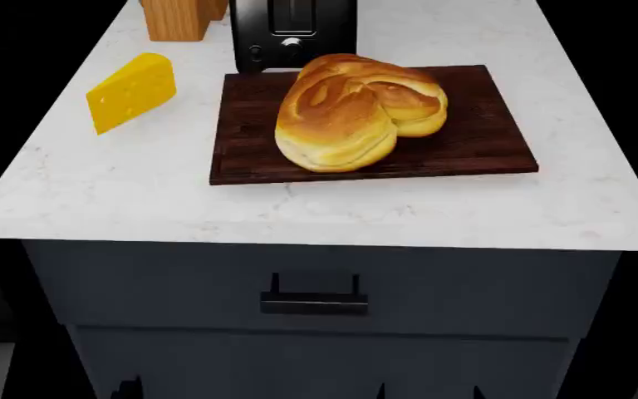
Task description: Pick up the wedge of cheese and place it on the slice of bread to prepare a simple cheese on bread dish.
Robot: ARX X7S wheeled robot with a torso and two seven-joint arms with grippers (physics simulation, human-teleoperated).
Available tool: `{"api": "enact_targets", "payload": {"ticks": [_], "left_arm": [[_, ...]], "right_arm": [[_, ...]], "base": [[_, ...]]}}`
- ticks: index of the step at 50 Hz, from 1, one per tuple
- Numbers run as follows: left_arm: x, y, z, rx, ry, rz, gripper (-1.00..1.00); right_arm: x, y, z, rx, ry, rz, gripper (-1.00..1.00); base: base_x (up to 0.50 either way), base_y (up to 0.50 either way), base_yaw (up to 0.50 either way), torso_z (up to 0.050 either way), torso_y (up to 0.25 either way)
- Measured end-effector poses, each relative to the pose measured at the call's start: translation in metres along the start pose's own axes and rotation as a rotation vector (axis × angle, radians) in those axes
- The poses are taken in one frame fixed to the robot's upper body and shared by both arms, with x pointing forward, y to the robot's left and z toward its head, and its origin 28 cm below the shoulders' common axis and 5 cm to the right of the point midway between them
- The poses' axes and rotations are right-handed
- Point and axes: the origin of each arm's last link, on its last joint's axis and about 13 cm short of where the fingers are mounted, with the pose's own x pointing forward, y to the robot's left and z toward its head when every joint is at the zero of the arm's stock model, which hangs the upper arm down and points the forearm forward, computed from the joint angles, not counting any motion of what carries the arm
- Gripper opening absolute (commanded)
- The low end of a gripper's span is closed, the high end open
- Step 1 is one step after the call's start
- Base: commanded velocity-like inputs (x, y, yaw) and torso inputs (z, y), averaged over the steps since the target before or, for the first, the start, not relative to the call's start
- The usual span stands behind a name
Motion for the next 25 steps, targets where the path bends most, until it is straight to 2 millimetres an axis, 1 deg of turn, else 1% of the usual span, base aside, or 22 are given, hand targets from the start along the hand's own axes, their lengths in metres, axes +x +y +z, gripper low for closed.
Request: {"api": "enact_targets", "payload": {"ticks": [2,24,25], "left_arm": [[-0.0027,-0.0004,-0.0005,0.014,0.011,-0.012,1.00],[-0.0020,0.0006,0.0015,-0.006,-0.029,-0.013,1.00],[-0.0022,0.0006,0.0018,-0.008,-0.032,-0.016,1.00]], "right_arm": [[-0.0034,-0.0033,-0.0011,-0.016,0.014,0.003,1.00],[-0.0002,0.0001,-0.0009,-0.004,0.010,-0.001,1.00],[-0.0001,0.0002,-0.0010,-0.004,0.010,-0.002,1.00]], "base": [[0.00,0.00,0.00,0.000,0.000],[0.00,0.00,0.00,0.000,0.000],[0.00,0.00,0.00,0.033,0.000]]}}
